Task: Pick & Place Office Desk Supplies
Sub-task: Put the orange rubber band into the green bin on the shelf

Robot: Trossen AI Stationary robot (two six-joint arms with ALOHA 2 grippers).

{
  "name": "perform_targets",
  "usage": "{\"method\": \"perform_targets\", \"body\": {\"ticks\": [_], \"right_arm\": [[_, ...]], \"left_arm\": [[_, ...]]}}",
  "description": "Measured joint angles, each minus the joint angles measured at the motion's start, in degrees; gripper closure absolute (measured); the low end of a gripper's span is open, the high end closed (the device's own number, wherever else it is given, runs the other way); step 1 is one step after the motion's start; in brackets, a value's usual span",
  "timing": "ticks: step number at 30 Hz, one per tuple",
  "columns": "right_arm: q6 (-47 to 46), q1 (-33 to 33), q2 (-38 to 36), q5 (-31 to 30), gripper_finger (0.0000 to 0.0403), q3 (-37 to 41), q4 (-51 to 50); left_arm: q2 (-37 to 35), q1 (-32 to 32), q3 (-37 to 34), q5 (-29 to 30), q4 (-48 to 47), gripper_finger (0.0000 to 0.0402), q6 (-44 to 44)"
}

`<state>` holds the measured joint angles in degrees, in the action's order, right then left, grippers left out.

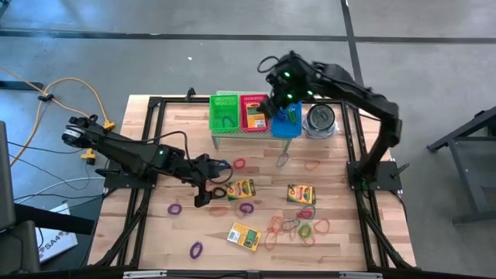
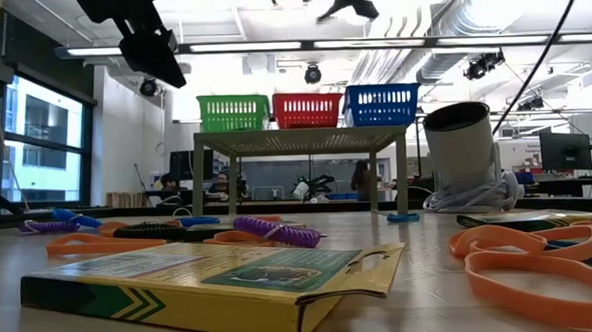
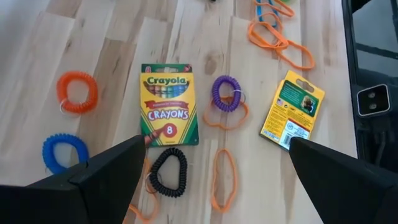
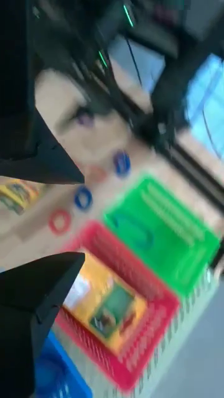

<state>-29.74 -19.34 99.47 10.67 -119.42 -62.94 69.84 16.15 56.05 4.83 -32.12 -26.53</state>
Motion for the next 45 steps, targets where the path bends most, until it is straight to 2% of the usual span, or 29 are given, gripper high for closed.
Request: {"method": "perform_targets", "body": {"ticks": [4,7,9,11,15,21,28,34,37,40,42,45], "right_arm": [[1.9,6.6,-3.7,-1.9,0.023,0.0,-7.4],[0.5,11.9,-5.5,-9.1,0.023,0.0,-19.9],[-3.9,15.7,-6.6,-16.5,0.023,0.0,-27.2],[-6.5,19.4,-8.1,-22.3,0.023,1.9,-26.4],[-8.5,27.0,-12.3,-23.3,0.023,4.3,-26.8],[-15.3,39.9,-18.2,-31.6,0.023,10.7,-26.9],[-25.2,51.8,-26.5,-41.9,0.023,25.1,-27.0],[-35.5,57.1,-30.0,-48.8,0.023,40.8,-24.0],[-40.7,57.6,-29.8,-51.4,0.023,49.2,-19.7],[-43.7,58.3,-29.3,-55.0,0.023,58.1,-11.3],[-43.8,58.7,-28.7,-56.8,0.023,63.3,-6.0],[-44.2,58.4,-28.3,-56.3,0.023,68.9,-2.6]], "left_arm": [[0.0,1.4,0.0,3.1,-0.1,0.0014,-4.2],[0.0,2.4,0.0,4.5,-0.3,0.0014,-6.0],[0.0,3.4,0.0,4.5,-1.0,0.0014,-6.4],[0.0,4.6,0.0,4.6,-1.9,0.0014,-6.8],[0.2,7.3,-0.1,8.2,-3.2,0.0014,-9.7],[0.2,9.8,-0.6,10.4,-3.5,0.0014,-13.8],[0.2,12.0,-0.7,11.1,-3.1,0.0014,-14.2],[0.5,13.6,-0.7,14.5,0.2,0.0014,-14.0],[1.9,15.1,-1.0,19.5,2.5,0.0014,-12.5],[4.1,16.8,-2.4,25.2,7.1,0.0014,-10.7],[5.4,17.4,-3.3,25.0,9.3,0.0014,-9.8],[6.7,17.3,-4.2,20.3,12.0,0.0014,-9.4]]}}
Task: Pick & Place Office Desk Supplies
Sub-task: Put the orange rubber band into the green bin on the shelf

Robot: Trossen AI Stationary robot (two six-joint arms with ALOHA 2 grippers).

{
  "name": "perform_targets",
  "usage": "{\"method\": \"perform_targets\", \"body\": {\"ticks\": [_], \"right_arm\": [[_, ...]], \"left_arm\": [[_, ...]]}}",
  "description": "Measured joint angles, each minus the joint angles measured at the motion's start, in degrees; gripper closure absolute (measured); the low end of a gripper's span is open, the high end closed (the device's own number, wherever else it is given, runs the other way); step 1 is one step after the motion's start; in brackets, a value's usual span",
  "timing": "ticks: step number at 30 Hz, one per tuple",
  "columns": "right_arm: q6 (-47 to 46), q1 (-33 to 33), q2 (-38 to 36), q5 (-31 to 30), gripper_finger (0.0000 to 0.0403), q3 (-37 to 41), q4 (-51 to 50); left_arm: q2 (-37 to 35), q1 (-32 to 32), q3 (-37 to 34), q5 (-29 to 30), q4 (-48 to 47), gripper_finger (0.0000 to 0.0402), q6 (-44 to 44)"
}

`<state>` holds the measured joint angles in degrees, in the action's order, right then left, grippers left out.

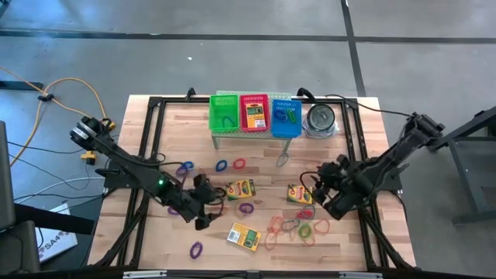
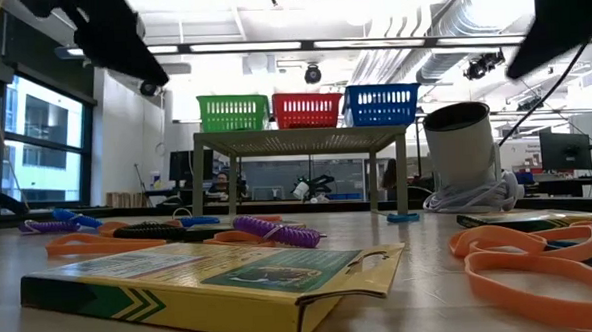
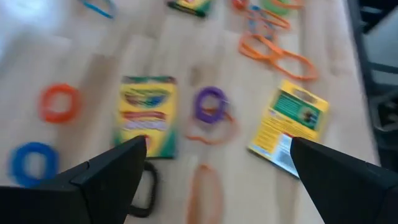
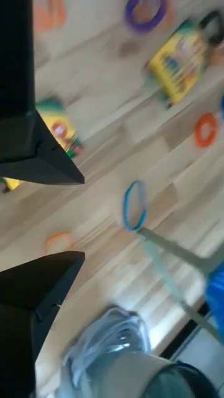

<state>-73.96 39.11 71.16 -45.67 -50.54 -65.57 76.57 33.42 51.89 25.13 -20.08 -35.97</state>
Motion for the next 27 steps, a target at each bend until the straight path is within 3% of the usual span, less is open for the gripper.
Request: {"method": "perform_targets", "body": {"ticks": [4,6,12,18,21,27], "right_arm": [[-3.8,-3.8,-0.5,12.8,0.023,4.1,-1.5],[-3.9,-6.9,-1.1,17.6,0.023,5.3,-2.2],[9.4,-14.3,-1.1,22.3,0.023,5.7,2.3],[24.1,-23.7,-1.0,28.3,0.023,5.7,11.3],[31.4,-26.8,-0.6,27.4,0.023,6.0,15.1],[34.4,-32.0,-0.6,30.9,0.023,9.7,17.9]], "left_arm": [[0.6,-1.2,-1.6,-11.2,4.5,0.0014,0.2],[0.6,-1.6,-2.9,-13.3,9.1,0.0014,2.1],[0.6,-4.1,-5.9,-13.7,20.1,0.0014,8.4],[0.6,-7.4,-8.0,-15.5,22.6,0.0014,8.6],[0.6,-8.2,-8.8,-15.6,22.5,0.0014,8.6],[0.6,-8.6,-9.6,-17.0,22.7,0.0014,8.3]]}}
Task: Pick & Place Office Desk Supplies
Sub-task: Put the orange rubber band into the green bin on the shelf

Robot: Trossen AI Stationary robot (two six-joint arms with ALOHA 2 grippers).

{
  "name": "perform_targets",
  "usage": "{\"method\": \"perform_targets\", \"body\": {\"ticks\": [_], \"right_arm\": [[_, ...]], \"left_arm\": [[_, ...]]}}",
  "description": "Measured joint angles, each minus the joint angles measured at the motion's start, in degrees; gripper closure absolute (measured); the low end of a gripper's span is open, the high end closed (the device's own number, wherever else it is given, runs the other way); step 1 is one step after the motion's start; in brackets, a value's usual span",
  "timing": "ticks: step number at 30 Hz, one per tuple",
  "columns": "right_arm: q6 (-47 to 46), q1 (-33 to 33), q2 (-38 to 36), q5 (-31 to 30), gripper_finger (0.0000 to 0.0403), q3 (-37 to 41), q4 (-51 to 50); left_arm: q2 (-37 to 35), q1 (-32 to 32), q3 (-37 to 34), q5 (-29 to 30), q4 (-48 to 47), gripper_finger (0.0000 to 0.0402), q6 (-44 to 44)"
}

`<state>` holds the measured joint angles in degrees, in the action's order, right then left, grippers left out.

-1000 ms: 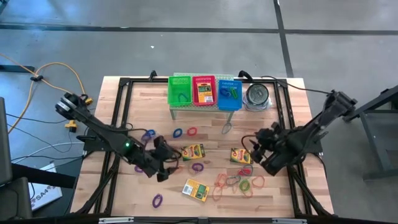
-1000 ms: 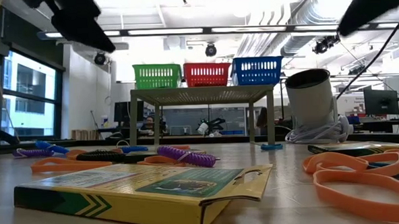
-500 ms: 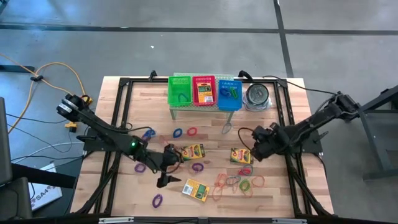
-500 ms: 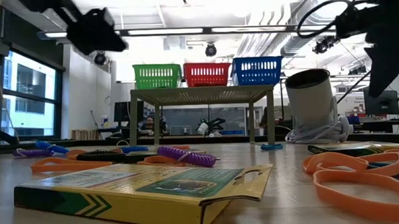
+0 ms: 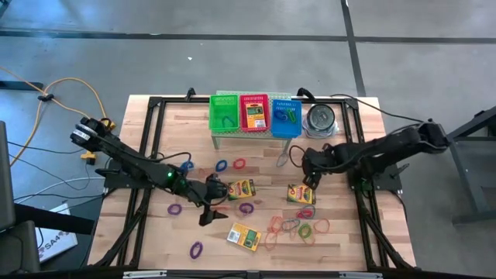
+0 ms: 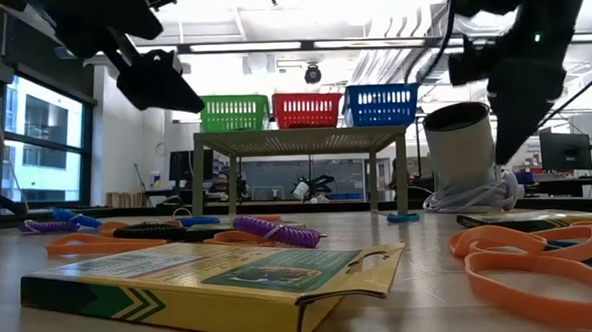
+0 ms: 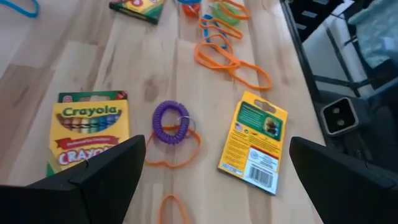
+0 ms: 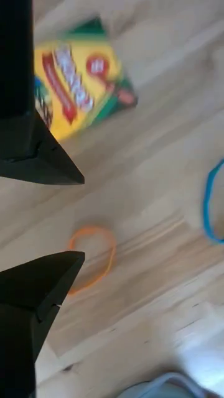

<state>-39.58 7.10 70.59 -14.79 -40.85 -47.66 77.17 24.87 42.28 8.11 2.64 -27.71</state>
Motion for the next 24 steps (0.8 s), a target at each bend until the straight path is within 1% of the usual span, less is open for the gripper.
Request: {"method": "perform_targets", "body": {"ticks": [3,6,8,15,19,24], "right_arm": [[-0.6,-2.0,0.0,1.3,0.023,3.0,3.2],[-0.6,-3.4,0.0,1.4,0.023,5.5,8.4],[-0.6,-4.0,0.0,1.5,0.023,6.9,9.9],[-0.9,-4.7,0.0,1.5,0.023,9.3,11.9],[-0.7,-4.6,0.0,2.0,0.023,11.2,16.6],[-0.7,-4.6,0.0,3.0,0.023,13.1,19.7]], "left_arm": [[0.0,0.5,-0.2,-0.5,0.0,0.0014,-0.1],[0.0,1.0,-0.2,-0.5,0.2,0.0014,-0.1],[0.0,1.0,-0.2,-0.6,0.4,0.0014,-0.1],[0.0,0.4,-0.2,-0.5,0.9,0.0014,0.3],[0.0,0.3,-0.2,-0.4,0.9,0.0014,0.7],[0.0,0.3,-0.2,-0.4,0.9,0.0014,0.7]]}}
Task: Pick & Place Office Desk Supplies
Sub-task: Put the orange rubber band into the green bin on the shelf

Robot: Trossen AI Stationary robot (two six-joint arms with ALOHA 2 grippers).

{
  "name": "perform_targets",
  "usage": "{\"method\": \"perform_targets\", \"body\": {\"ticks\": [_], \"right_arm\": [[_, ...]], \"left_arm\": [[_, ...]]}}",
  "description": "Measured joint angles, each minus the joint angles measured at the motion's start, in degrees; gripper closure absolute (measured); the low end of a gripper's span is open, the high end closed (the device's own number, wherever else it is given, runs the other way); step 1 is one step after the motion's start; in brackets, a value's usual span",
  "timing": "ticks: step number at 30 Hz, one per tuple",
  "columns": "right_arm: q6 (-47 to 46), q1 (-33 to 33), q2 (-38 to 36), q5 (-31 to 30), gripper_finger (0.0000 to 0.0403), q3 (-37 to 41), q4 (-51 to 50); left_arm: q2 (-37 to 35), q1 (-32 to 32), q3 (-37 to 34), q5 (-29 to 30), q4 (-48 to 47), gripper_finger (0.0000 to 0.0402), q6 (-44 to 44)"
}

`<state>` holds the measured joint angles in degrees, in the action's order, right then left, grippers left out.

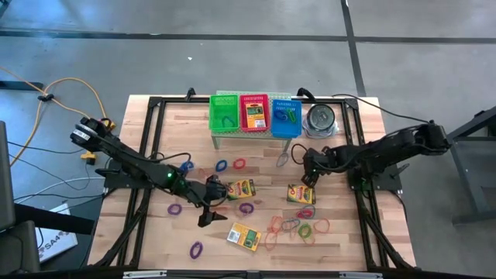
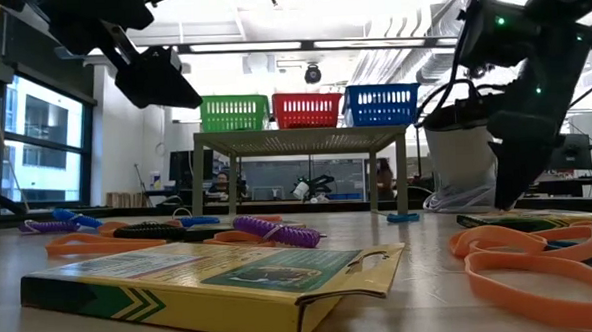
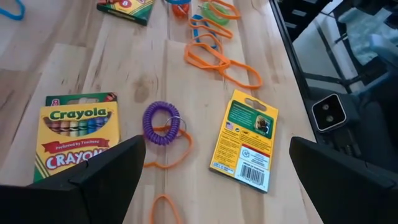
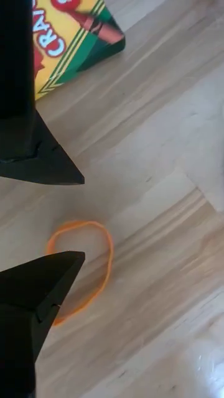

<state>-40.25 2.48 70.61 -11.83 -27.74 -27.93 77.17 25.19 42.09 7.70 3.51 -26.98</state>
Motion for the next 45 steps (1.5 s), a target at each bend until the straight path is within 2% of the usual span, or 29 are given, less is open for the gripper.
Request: {"method": "perform_targets", "body": {"ticks": [13,17,21,28,35,45], "right_arm": [[0.0,0.0,1.0,-0.9,0.023,3.9,4.5],[-0.5,0.0,2.0,-1.0,0.0234,4.0,5.1],[0.2,0.1,2.7,-1.9,0.027,4.0,5.5],[4.2,0.0,2.9,-3.1,0.0387,4.1,5.9],[4.5,0.5,2.5,-3.1,0.04,4.2,6.9],[4.6,5.1,-0.8,-7.3,0.04,-2.2,-0.9]], "left_arm": [[0.0,0.0,0.0,0.1,0.0,0.0014,-0.3],[0.6,0.1,0.0,3.3,0.4,0.0014,-1.3],[2.4,0.3,0.0,3.6,0.8,0.0014,-2.1],[5.7,0.6,0.0,3.0,4.6,0.0014,-4.2],[5.9,0.6,0.0,2.1,5.8,0.0014,-2.4],[6.1,0.6,0.0,2.5,6.2,0.0014,-2.4]]}}
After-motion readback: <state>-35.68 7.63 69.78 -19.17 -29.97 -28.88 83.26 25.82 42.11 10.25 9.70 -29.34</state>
